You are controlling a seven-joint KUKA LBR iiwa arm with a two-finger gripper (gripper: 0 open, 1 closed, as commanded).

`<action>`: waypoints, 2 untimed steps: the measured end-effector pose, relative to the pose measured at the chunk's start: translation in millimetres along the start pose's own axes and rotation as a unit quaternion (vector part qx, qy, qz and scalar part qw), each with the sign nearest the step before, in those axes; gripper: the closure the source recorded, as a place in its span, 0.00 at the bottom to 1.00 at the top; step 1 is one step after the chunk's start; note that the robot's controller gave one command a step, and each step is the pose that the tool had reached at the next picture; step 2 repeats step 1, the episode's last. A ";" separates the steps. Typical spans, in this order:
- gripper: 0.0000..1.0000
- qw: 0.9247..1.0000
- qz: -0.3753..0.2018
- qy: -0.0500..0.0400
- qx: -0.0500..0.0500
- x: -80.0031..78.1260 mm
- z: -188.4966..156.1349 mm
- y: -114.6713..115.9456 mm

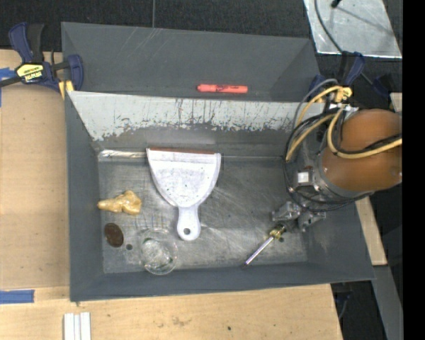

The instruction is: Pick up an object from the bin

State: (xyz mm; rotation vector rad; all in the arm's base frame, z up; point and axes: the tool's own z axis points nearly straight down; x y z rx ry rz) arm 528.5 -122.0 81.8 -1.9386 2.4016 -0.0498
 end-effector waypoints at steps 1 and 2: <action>1.00 0.986 0.161 0.015 -0.027 -32.4 -192.2 -37.2; 1.00 0.986 0.161 0.015 -0.027 -32.4 -192.2 -37.2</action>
Offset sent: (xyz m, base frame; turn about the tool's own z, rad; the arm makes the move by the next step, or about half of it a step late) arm 0.0000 0.0000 0.0000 0.0000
